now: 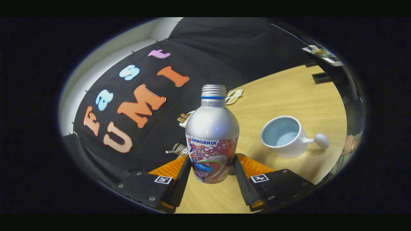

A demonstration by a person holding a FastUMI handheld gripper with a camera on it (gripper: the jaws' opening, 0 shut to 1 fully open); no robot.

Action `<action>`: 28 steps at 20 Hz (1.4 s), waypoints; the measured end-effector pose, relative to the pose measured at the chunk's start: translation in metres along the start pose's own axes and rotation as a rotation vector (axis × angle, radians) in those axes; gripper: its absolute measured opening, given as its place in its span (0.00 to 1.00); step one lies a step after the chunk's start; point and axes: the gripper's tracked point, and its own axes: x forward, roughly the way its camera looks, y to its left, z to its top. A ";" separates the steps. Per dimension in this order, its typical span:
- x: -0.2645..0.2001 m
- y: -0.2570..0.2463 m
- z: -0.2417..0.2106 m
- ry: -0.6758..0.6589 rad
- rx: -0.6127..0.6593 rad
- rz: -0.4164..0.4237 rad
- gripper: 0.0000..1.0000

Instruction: Take the bottle from table, then pour the juice into the cup, finally place the bottle on the coaster

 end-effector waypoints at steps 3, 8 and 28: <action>0.002 -0.002 -0.005 -0.021 -0.167 -0.042 0.73; 0.007 -0.001 -0.004 -0.072 -0.448 -0.102 0.73; 0.083 -0.008 -0.045 0.025 -0.841 -0.162 0.74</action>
